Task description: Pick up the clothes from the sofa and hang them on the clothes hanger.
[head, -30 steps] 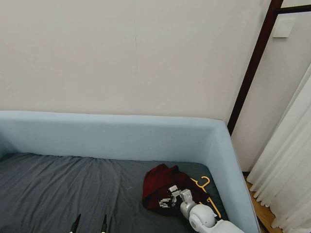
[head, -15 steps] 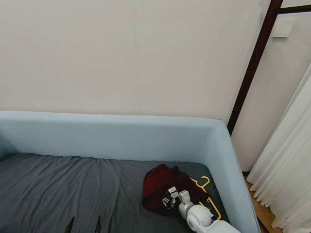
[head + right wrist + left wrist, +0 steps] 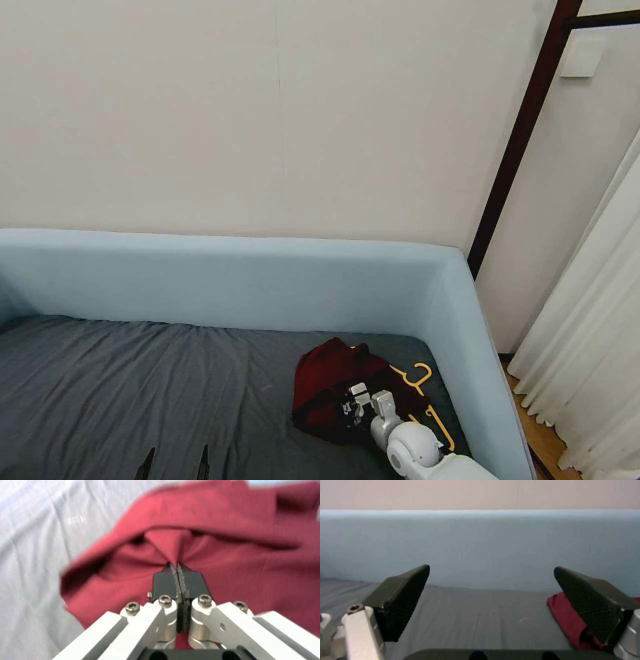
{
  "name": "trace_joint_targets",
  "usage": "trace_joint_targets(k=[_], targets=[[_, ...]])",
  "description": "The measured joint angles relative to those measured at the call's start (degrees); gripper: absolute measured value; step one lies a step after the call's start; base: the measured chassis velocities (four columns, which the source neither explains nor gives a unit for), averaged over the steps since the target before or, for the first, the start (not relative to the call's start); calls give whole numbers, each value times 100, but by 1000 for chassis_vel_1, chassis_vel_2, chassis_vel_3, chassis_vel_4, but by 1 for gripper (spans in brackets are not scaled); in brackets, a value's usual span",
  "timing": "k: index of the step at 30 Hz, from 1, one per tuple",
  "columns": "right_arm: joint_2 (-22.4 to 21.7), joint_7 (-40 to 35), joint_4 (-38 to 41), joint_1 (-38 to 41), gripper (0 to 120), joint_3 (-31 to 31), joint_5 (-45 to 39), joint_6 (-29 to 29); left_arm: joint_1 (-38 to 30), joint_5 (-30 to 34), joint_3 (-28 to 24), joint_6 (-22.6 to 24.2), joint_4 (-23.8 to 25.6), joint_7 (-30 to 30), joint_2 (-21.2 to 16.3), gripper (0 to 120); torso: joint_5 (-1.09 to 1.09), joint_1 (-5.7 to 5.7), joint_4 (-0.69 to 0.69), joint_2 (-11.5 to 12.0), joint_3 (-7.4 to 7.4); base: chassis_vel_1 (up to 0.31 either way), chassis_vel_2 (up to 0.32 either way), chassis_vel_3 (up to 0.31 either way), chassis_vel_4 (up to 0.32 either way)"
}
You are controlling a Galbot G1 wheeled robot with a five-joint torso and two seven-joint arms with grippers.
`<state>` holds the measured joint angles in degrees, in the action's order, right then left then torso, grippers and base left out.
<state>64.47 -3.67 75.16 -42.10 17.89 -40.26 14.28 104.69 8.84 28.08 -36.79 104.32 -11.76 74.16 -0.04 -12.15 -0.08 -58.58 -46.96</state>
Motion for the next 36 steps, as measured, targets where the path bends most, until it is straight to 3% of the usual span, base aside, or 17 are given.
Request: trace_joint_targets(k=[5,11,17,27,36], targets=[[-203,-104,615,155,0,-92,-465,42,-8,-2,-21,-7,-1,19,-22,98,0,0,0,0,0,0,0,0,0],[-643,-558,1874,930,0,28,-1469,370,-12,-15,-61,-52,-20,52,-20,98,-1,1,1,0,0,0,0,0,0],[-698,-1221,2662,1731,0,-27,-2322,661,-27,-22,-74,-61,27,64,-5,98,-1,1,1,0,0,0,0,0,0],[-735,-2299,3150,3165,0,-126,-3707,922,-22,-31,-82,-142,63,84,9,98,-1,0,1,0,0,0,0,0,0],[-1178,-2620,3794,3206,0,-273,-4167,1034,-16,-30,-72,-164,174,83,-15,98,0,1,1,0,0,0,0,0,0]])
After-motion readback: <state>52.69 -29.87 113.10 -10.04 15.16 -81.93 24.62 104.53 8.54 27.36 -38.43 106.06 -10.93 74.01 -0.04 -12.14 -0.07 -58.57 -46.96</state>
